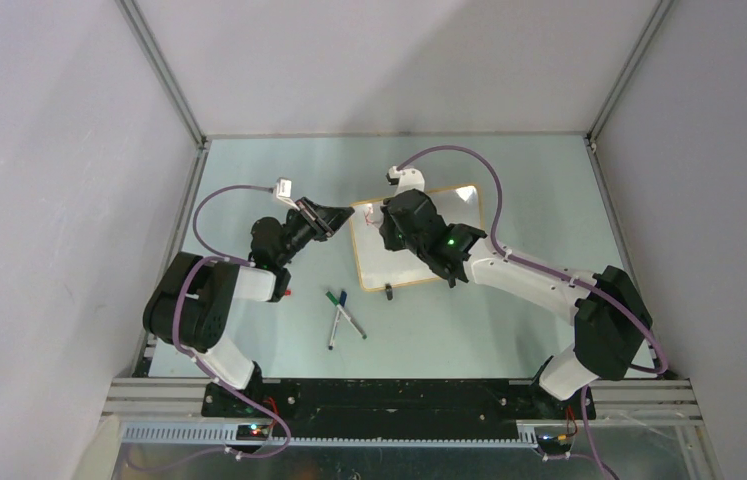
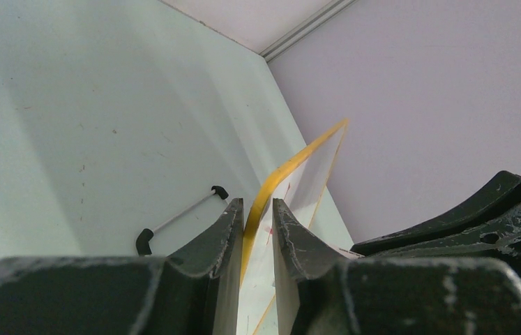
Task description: Write a sentence on the whiteboard
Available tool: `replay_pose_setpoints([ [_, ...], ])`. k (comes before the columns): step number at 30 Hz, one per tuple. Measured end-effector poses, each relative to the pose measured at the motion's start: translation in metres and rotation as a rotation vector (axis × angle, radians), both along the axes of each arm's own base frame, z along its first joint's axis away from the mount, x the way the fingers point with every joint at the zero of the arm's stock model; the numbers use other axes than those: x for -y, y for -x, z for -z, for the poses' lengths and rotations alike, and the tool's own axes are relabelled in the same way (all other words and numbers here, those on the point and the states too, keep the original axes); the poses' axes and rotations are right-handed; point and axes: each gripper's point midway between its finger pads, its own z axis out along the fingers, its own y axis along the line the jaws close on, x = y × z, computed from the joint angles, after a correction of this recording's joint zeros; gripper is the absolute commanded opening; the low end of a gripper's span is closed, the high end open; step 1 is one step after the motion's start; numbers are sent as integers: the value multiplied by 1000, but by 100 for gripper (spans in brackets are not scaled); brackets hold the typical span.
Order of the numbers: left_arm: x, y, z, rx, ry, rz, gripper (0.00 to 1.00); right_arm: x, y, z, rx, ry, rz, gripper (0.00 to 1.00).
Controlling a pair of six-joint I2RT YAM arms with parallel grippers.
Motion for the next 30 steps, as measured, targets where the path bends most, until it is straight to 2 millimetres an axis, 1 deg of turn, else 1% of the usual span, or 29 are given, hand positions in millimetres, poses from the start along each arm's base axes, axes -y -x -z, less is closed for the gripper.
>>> replay_pose_setpoints([
  [11, 0, 0, 0, 0, 0, -1, 24, 3, 2, -2, 2, 9, 6, 0],
  [16, 0, 1, -3, 8, 2, 0, 25, 6, 5, -11, 29, -4, 3, 0],
  [19, 0, 1, -6, 15, 4, 0, 25, 10, 8, -20, 56, -25, -3, 0],
  [23, 0, 1, -6, 16, 4, 0, 25, 10, 9, -29, 83, -52, -6, 0],
  [30, 0, 1, -6, 15, 4, 0, 25, 9, 7, -31, 95, -64, -4, 0],
])
